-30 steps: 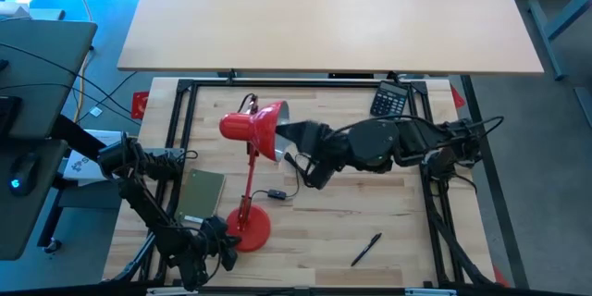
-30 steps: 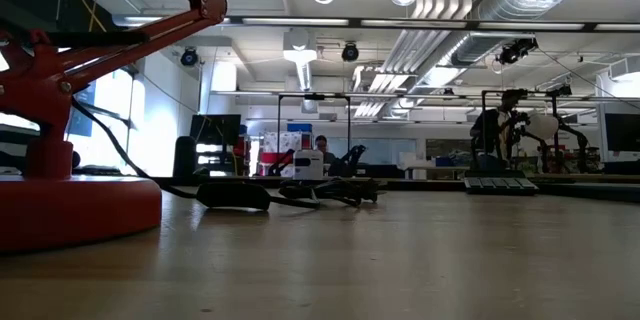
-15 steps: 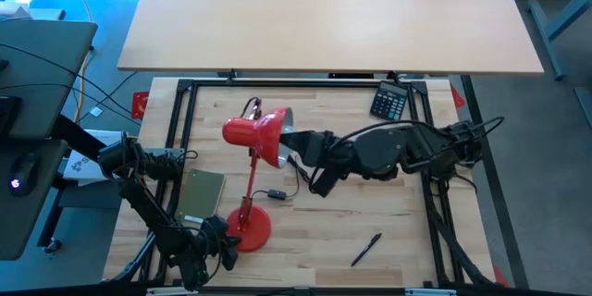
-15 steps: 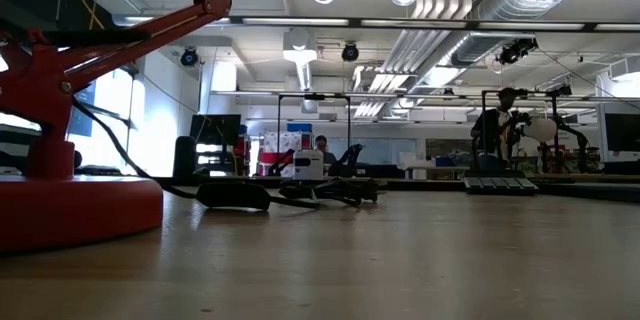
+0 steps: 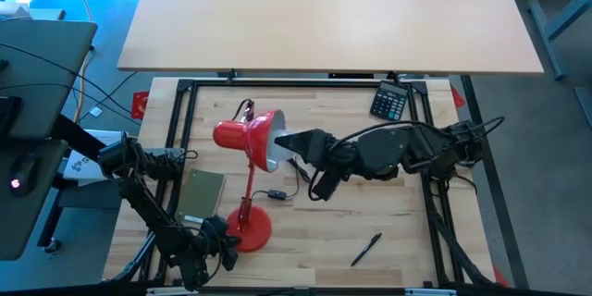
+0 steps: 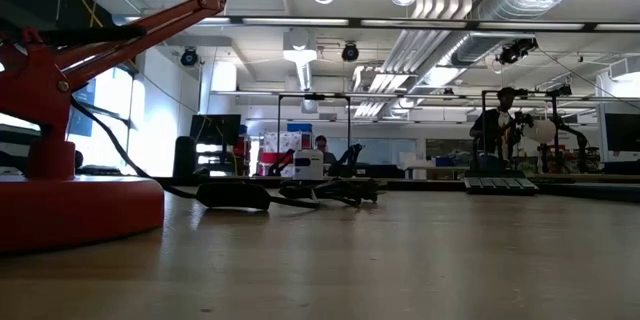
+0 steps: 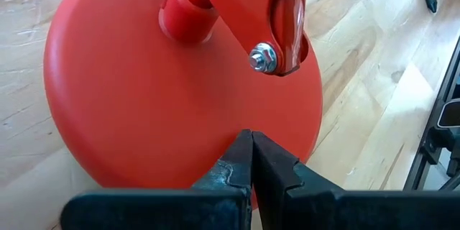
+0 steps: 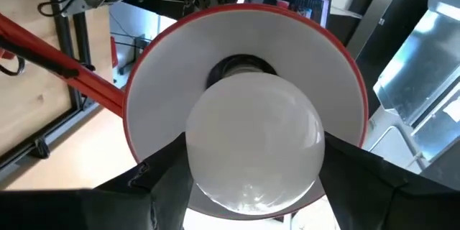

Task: Screw lightbulb
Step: Remove the white lightbulb from the red lamp

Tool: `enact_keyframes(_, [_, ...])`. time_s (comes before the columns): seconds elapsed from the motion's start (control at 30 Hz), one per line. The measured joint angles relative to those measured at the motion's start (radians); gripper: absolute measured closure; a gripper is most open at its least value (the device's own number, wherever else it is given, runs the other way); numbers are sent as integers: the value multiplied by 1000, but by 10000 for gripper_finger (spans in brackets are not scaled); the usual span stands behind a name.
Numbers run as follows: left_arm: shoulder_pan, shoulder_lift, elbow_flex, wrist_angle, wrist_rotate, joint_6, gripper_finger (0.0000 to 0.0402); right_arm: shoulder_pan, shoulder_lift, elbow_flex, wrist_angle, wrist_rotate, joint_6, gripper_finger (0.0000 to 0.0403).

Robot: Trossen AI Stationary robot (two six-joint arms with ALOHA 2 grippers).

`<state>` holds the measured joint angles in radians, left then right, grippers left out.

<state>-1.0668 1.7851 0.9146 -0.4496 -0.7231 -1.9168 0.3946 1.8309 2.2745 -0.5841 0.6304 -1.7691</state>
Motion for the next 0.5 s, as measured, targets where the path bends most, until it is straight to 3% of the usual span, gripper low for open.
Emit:
enact_keyframes(0.23, [0,0,0,-1,3,26,401,10,0,0,27,95,-22,148])
enact_keyframes(0.5, [-1,0,0,-3,1,18,401,24,-5,0,27,109,7,148])
